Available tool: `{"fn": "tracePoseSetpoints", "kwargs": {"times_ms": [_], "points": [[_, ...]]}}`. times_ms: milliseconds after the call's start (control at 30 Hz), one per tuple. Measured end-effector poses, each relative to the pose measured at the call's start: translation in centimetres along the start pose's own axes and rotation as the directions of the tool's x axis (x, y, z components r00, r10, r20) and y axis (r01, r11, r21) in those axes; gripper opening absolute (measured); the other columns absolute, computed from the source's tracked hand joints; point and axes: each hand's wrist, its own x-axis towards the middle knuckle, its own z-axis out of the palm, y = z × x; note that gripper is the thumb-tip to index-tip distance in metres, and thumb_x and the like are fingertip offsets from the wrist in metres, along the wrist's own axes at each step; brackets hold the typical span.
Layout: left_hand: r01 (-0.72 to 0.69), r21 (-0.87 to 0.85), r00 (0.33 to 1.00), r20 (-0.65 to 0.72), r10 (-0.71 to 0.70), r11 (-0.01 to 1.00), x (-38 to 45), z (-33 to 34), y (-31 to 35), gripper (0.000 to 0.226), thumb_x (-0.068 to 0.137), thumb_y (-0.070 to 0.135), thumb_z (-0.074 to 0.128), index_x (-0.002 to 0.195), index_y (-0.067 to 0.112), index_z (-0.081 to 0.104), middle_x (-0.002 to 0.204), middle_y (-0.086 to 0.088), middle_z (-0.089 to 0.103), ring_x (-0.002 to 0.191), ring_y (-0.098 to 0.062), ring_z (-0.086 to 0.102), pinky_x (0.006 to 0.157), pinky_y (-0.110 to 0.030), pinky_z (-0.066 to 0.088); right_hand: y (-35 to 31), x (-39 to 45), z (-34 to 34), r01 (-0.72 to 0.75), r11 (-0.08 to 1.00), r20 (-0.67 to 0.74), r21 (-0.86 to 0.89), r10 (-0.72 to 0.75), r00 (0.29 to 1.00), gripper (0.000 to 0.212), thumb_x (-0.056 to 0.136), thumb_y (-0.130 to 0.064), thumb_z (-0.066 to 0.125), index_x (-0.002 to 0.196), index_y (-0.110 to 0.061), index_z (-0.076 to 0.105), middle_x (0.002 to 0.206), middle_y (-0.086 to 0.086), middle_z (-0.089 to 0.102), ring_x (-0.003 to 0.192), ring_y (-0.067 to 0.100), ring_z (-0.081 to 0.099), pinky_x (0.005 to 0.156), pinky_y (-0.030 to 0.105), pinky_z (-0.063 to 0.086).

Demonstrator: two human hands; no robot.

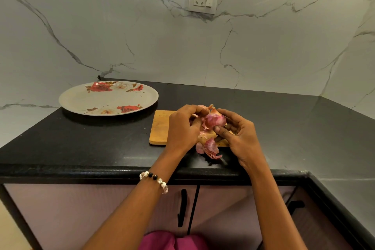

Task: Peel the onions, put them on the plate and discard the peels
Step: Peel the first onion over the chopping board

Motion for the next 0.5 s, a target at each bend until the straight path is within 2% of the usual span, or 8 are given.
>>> {"fn": "tracePoseSetpoints", "kwargs": {"times_ms": [100, 300, 500], "points": [[-0.023, -0.011, 1.0, -0.001, 0.023, 1.0, 0.02, -0.02, -0.01, 0.02, 0.083, 0.004, 0.07, 0.101, 0.012, 0.072, 0.098, 0.0, 0.07, 0.078, 0.001, 0.06, 0.069, -0.006, 0.046, 0.13, 0.05, -0.01, 0.017, 1.0, 0.01, -0.014, -0.017, 1.0, 0.047, 0.085, 0.009, 0.069, 0.12, -0.022, 0.064, 0.118, 0.019, 0.065, 0.097, 0.027, 0.072, 0.067, 0.037, 0.063], [-0.046, 0.004, 0.999, 0.026, 0.046, 0.999, 0.02, 0.08, -0.01, 0.015, 0.076, 0.006, 0.077, 0.089, 0.013, 0.073, 0.09, -0.001, 0.068, 0.073, -0.002, 0.061, 0.067, -0.009, 0.048, 0.69, 0.32, -0.07, 0.049, 0.995, 0.024, -0.087, -0.047, 0.999, 0.05, 0.083, 0.007, 0.071, 0.12, -0.026, 0.065, 0.116, 0.022, 0.063, 0.095, 0.029, 0.072, 0.072, 0.047, 0.062], [-0.064, 0.034, 0.998, 0.019, 0.064, 0.997, -0.04, 0.18, -0.06, 0.013, 0.075, 0.008, 0.078, 0.086, 0.01, 0.072, 0.088, 0.0, 0.066, 0.073, -0.002, 0.059, 0.067, -0.009, 0.048, 0.76, 0.42, -0.07, 0.054, 0.993, 0.03, -0.103, -0.051, 0.998, 0.049, 0.084, 0.007, 0.071, 0.122, -0.023, 0.063, 0.115, 0.022, 0.063, 0.091, 0.028, 0.073, 0.069, 0.04, 0.062]]}}
